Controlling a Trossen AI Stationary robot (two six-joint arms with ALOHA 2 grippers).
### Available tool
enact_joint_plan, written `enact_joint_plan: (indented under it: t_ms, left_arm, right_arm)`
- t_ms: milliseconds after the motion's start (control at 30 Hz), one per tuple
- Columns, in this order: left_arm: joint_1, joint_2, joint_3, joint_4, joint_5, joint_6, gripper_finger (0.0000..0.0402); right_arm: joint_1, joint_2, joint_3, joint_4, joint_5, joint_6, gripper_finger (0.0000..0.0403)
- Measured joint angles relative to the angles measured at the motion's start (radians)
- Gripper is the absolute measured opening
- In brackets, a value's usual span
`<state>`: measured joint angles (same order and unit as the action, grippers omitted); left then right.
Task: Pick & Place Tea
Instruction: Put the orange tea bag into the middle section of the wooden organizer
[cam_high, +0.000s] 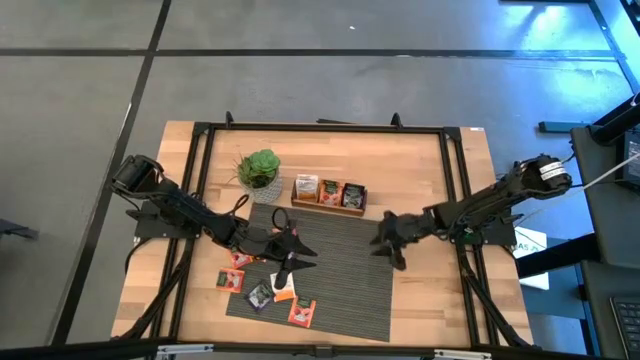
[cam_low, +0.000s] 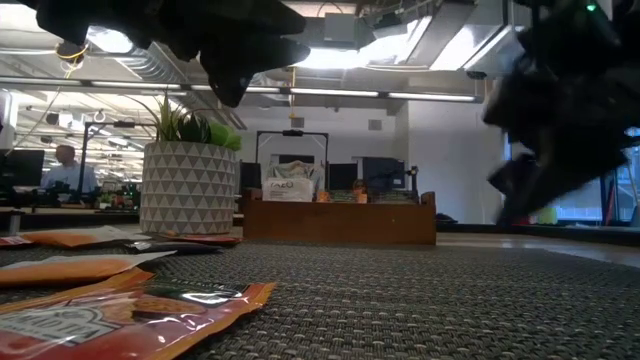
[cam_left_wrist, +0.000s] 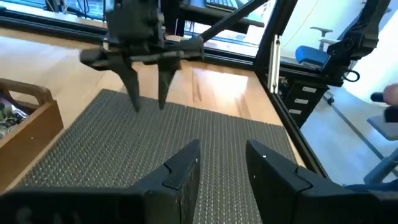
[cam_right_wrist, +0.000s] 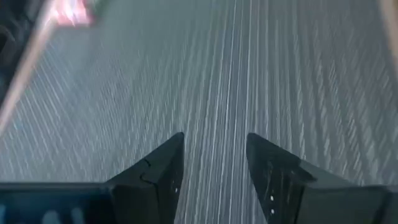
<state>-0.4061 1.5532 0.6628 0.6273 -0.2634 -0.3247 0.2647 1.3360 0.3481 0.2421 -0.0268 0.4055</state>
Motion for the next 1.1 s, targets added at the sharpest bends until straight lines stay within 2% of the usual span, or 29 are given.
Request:
enact_joint_plan:
  t_ms: [167,367,467,767,933,1100]
  left_arm:
    - [0.0,0.0,0.0,0.0,0.0,-0.003,0.0125]
    - [0.0,0.0,0.0,0.0,0.0,-0.004,0.0125]
    - [0.0,0.0,0.0,0.0,0.0,-0.003,0.0125]
    - [0.0,0.0,0.0,-0.001,0.007,-0.007,0.0125]
    - [-0.006,0.0,0.0,-0.024,0.112,-0.023,0.0125]
    - [-0.059,0.002,0.009,-0.122,0.111,-0.051,0.0125]
  right_arm:
    - [0.02,0.006,0.0,-0.144,0.088,0.053,0.0174]
    - [0.02,0.004,0.002,-0.228,0.283,0.037,0.0174]
    - [0.013,0.005,0.001,-0.235,0.344,0.027,0.0174]
    - [-0.012,0.002,0.003,-0.229,0.329,0.009,0.0174]
    - [-0.009,-0.016,0.077,-0.195,0.253,0.0,0.0174]
    - [0.001,-0.016,0.144,-0.047,0.17,-0.049,0.0174]
